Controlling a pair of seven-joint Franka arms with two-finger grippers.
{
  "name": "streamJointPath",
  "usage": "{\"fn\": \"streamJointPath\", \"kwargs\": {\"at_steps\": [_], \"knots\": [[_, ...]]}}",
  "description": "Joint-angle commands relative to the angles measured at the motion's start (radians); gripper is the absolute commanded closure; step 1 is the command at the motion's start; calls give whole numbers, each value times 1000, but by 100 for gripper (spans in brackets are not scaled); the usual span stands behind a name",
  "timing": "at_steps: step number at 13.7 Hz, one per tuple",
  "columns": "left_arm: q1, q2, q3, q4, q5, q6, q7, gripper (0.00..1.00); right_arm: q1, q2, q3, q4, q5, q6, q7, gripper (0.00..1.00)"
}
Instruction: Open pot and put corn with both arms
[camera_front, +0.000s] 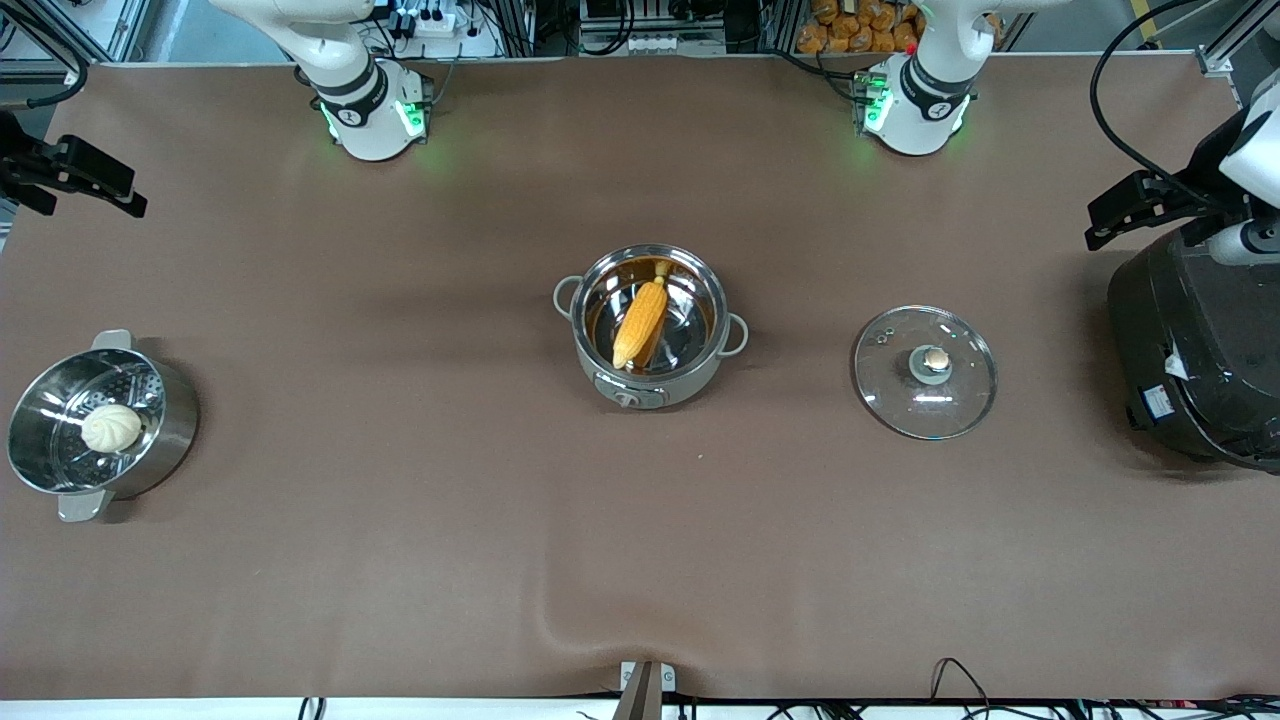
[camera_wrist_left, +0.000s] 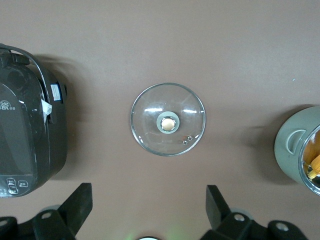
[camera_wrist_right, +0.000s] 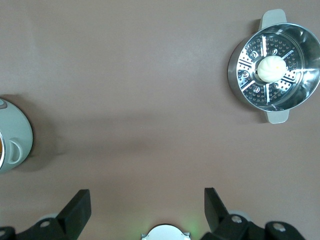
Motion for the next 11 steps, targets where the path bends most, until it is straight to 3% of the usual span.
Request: {"fn": "streamJointPath", "kwargs": {"at_steps": [1, 11], "knots": [[-11, -2, 11, 12, -8, -9, 25, 0, -20, -2, 14, 8, 10, -12, -13, 0], [-25, 12, 15, 14, -20, -8, 29, 0, -28, -2, 9, 16, 10, -18, -26, 0]]}}
